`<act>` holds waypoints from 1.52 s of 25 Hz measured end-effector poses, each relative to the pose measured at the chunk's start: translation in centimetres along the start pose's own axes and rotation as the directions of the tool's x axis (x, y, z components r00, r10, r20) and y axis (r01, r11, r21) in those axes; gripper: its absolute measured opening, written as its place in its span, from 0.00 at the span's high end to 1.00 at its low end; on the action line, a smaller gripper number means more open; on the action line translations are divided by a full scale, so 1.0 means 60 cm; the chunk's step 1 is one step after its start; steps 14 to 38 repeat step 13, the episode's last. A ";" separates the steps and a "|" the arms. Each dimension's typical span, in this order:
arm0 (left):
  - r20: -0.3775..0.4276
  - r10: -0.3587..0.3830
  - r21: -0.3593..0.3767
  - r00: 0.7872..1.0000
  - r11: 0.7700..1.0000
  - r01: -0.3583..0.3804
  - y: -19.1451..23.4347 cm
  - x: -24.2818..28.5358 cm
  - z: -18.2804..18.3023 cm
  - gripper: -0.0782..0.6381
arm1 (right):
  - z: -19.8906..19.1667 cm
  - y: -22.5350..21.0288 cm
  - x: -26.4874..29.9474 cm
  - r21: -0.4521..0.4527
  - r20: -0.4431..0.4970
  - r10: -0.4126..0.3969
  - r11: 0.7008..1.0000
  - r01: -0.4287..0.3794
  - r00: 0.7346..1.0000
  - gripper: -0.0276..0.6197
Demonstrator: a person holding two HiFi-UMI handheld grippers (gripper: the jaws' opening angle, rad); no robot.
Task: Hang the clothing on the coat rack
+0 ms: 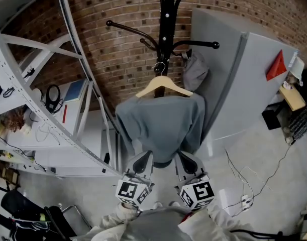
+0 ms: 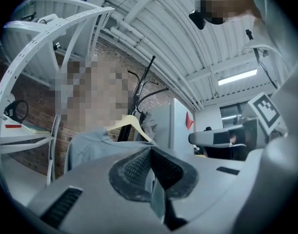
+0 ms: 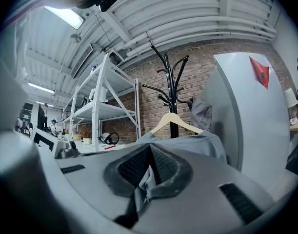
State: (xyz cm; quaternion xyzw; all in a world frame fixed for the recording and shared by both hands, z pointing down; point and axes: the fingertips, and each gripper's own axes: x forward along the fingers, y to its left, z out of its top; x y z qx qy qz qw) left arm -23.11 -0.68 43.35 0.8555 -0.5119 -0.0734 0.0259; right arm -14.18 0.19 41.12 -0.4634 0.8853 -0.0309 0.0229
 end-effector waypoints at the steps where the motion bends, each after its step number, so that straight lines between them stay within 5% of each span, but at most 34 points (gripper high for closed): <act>1: 0.006 -0.003 0.003 1.000 1.000 0.003 -0.003 0.005 -0.003 0.88 | 0.000 -0.005 0.000 -0.003 -0.001 0.002 1.000 -0.002 1.000 0.92; 38: 0.000 -0.003 -0.002 1.000 1.000 0.003 -0.010 0.052 -0.015 0.88 | -0.003 -0.045 0.017 0.007 -0.004 0.017 1.000 -0.017 1.000 0.92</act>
